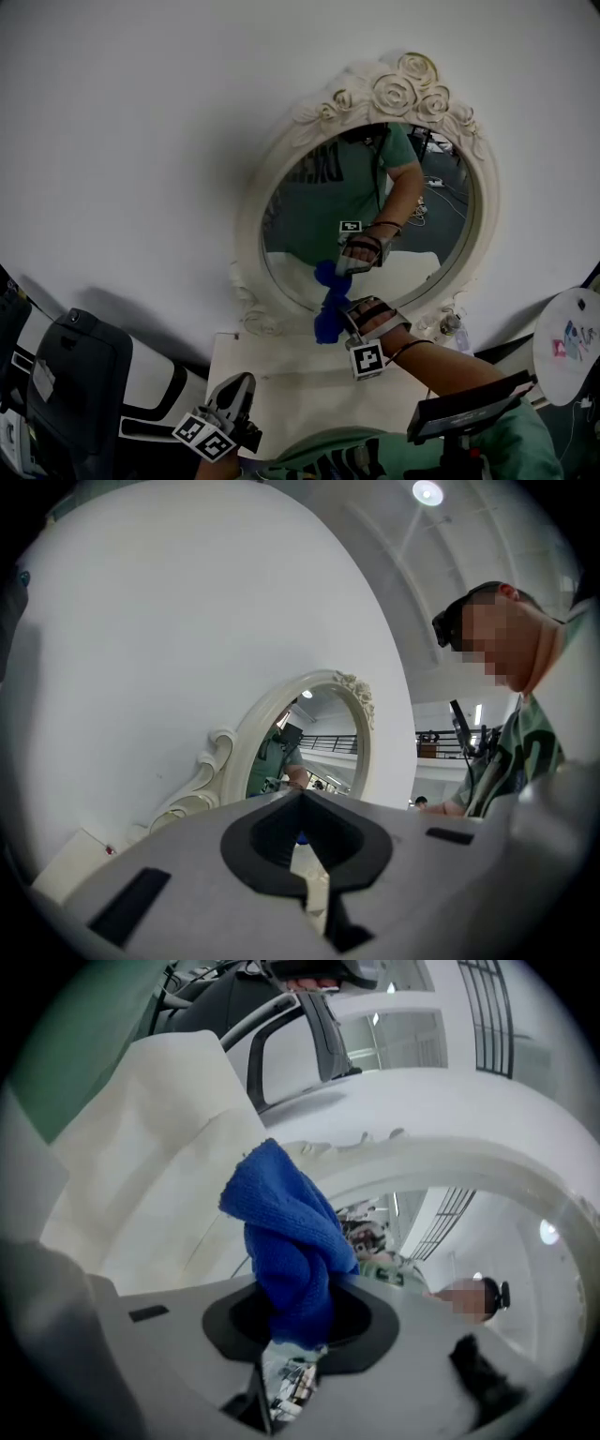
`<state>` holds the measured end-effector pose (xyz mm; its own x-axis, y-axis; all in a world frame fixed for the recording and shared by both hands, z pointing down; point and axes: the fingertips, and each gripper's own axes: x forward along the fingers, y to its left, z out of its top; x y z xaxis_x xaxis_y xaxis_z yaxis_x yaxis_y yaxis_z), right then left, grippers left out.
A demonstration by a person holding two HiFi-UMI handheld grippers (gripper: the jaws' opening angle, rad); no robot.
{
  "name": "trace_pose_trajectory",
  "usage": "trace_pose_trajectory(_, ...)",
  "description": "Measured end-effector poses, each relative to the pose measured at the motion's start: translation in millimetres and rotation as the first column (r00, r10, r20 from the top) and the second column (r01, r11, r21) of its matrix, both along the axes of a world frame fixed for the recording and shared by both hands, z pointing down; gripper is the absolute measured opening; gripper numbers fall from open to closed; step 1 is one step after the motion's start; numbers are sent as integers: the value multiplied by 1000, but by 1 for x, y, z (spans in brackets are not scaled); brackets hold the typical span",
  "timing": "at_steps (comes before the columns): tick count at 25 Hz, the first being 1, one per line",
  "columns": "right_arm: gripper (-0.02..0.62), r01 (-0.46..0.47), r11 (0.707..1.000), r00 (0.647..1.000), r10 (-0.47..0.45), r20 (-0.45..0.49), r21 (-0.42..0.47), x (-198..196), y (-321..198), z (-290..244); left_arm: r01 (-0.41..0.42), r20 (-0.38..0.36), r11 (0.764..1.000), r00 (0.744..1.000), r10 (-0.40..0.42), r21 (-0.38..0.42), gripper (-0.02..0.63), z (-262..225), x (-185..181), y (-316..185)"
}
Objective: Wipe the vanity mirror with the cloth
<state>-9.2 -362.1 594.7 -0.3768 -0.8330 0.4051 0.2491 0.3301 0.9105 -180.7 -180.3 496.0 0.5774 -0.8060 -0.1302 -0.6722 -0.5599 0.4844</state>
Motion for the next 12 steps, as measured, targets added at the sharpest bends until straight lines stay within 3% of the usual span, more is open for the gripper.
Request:
trace_pose_trajectory(3,95,116,988,992,-121,46,100,-67,2,-36,27,-3,1000,1000,-27,0,6,1,-10,4)
trace_pose_trajectory(6,97,161,978,985,-168,45,132,-111,-3,-49,50,-8,999,999,-50,-2,6,3,-20,9)
trace_pose_trajectory(12,98,160,981,985,-165,39,108,-129,-24,-28,79,-16,997,997,-80,-13,6,10,-32,14)
